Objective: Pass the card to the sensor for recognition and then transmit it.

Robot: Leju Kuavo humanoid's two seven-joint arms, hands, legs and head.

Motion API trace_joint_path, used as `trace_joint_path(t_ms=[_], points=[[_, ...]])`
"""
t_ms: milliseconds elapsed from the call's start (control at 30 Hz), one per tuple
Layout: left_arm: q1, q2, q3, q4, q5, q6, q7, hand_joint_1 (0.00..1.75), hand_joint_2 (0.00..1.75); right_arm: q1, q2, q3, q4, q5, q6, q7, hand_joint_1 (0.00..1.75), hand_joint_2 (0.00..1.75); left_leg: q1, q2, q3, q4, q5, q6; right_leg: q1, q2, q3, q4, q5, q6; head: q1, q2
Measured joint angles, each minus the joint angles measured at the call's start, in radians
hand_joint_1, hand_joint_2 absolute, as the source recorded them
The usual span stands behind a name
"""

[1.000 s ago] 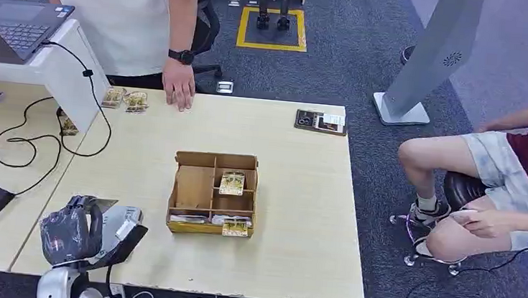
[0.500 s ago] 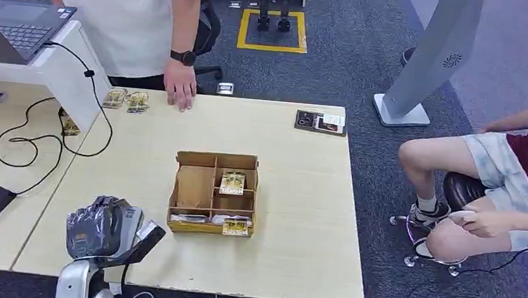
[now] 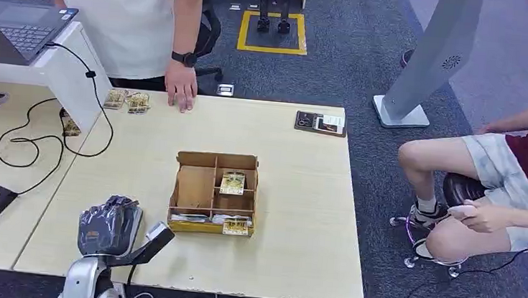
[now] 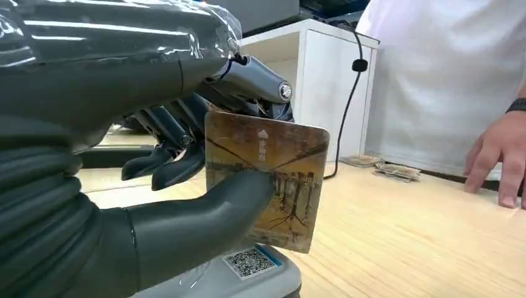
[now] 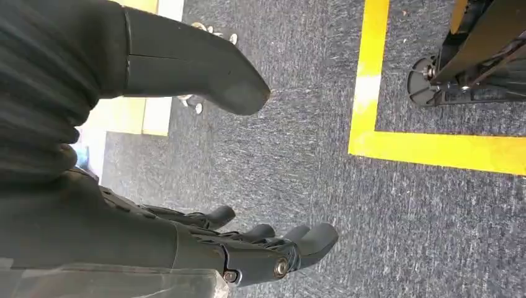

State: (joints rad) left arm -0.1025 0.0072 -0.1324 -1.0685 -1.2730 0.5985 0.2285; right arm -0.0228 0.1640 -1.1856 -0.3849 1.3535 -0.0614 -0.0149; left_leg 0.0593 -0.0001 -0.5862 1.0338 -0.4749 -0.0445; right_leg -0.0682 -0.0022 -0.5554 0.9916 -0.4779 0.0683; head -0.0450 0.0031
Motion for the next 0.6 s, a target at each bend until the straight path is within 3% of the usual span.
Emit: trace_joint_path(t_ms=[333,400,533,600], points=[[-0.004,0.003,-0.013,0.000,0.032,0.046,-0.031,1.75,1.75,0.000,0.001,-0.008,-0.005,0.000,0.002,0.000,0.00,1.75,0.000,0.000,0.000,0.000,0.000,0.000,0.000,0.000,0.000,0.000,0.000,0.000,0.000,0.000],[-0.004,0.002,-0.013,0.000,0.039,0.085,-0.055,1.75,1.75,0.000,0.001,-0.008,-0.005,0.001,0.001,-0.001,0.00,1.75,0.000,0.000,-0.001,0.000,0.000,0.000,0.000,0.000,-0.001,0.000,0.000,0.000,0.000,0.000],[0.030,-0.025,0.020,-0.071,0.015,0.099,-0.206,1.75,1.75,0.001,0.001,-0.008,-0.004,0.004,0.000,-0.004,0.00,1.75,0.000,0.000,-0.002,0.000,0.000,0.000,0.000,0.001,-0.003,0.000,0.000,0.000,0.000,0.000],[0.048,-0.069,0.066,-0.129,0.019,0.101,-0.349,1.75,1.75,0.002,0.001,-0.008,-0.001,0.006,-0.004,-0.009,0.00,1.75,0.000,0.000,-0.005,0.001,0.000,0.000,0.000,0.001,-0.005,0.000,0.000,0.000,0.000,0.000]])
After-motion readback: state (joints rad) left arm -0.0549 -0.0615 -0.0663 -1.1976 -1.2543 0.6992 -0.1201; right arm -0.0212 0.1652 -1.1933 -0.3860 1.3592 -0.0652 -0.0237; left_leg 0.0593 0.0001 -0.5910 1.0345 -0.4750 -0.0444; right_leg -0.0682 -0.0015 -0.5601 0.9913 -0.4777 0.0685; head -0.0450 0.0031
